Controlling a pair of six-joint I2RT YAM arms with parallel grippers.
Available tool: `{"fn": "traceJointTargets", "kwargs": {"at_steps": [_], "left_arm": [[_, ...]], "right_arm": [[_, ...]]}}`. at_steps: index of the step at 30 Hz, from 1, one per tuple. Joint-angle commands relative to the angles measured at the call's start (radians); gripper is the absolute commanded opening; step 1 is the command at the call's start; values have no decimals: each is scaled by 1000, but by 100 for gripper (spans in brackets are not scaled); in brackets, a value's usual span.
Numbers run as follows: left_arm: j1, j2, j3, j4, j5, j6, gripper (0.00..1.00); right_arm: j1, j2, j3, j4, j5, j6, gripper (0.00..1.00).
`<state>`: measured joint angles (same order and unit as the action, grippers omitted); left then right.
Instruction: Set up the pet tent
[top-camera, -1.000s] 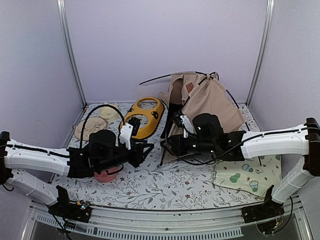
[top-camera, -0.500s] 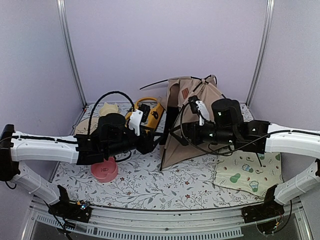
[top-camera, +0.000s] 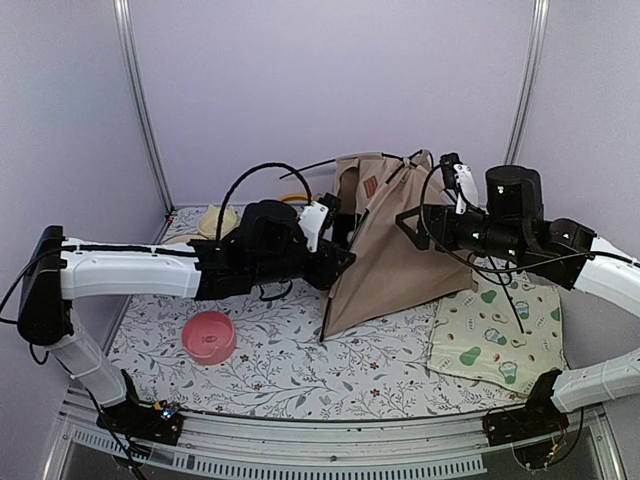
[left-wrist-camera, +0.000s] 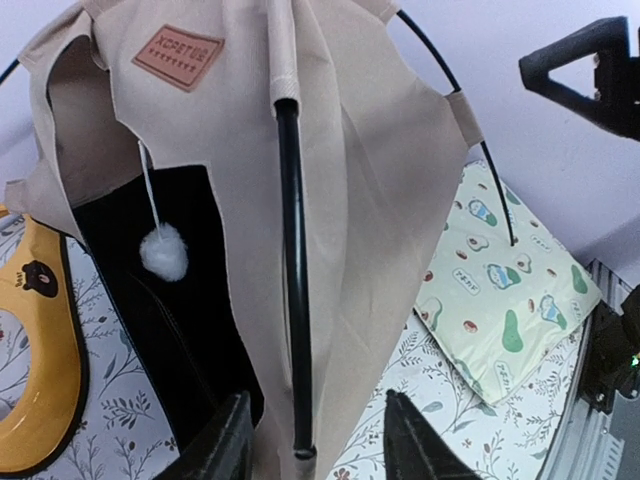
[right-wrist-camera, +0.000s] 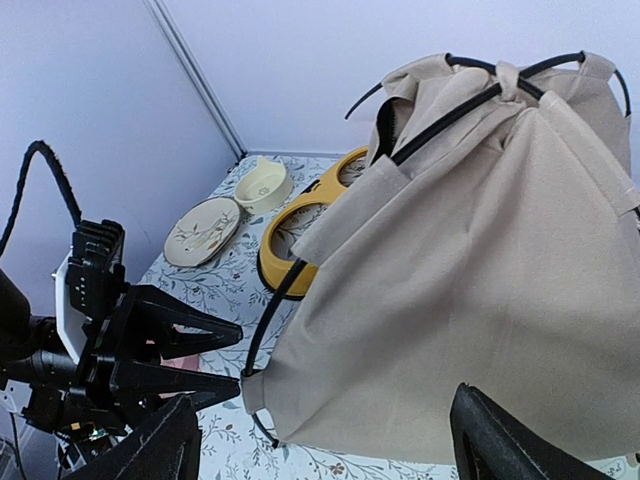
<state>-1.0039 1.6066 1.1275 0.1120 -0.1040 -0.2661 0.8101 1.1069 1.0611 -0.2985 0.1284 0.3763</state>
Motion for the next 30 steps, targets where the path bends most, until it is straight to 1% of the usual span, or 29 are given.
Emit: {"fn": "traceJointTargets", "kwargs": {"at_steps": [1,4,8,10,12,17,22,24,28,30], "left_arm": [[26,69,97,-52,-4,57,39],[33,120,162,-80,-15,92,33],[43,165,220,-107,-50,126,21],[47,172,232,-106,-63,142,13],[54,172,247,-108,-74,160,1],[65,122,247,-81,-102,266,0],[95,5,209,-23,-115,429,0],[123,-51,177,-3,-87,478,0],[197,-161,100,18,26,542,0],[235,-204,66,21,75,560,0]], "right_arm": [[-39,-27,54,-43,46,-54,88],[-45,-23,86,-54,59,-81,87],[-45,-7,112,-68,59,-104,87],[-44,0,116,-74,59,-111,87],[-45,4,115,-76,59,-114,87],[-46,3,119,-83,66,-127,87],[-45,-8,134,-88,54,-140,87],[-46,-14,141,-90,48,-145,87],[-47,-21,142,-100,51,-160,88],[-48,-22,174,-106,51,-164,88]]}}
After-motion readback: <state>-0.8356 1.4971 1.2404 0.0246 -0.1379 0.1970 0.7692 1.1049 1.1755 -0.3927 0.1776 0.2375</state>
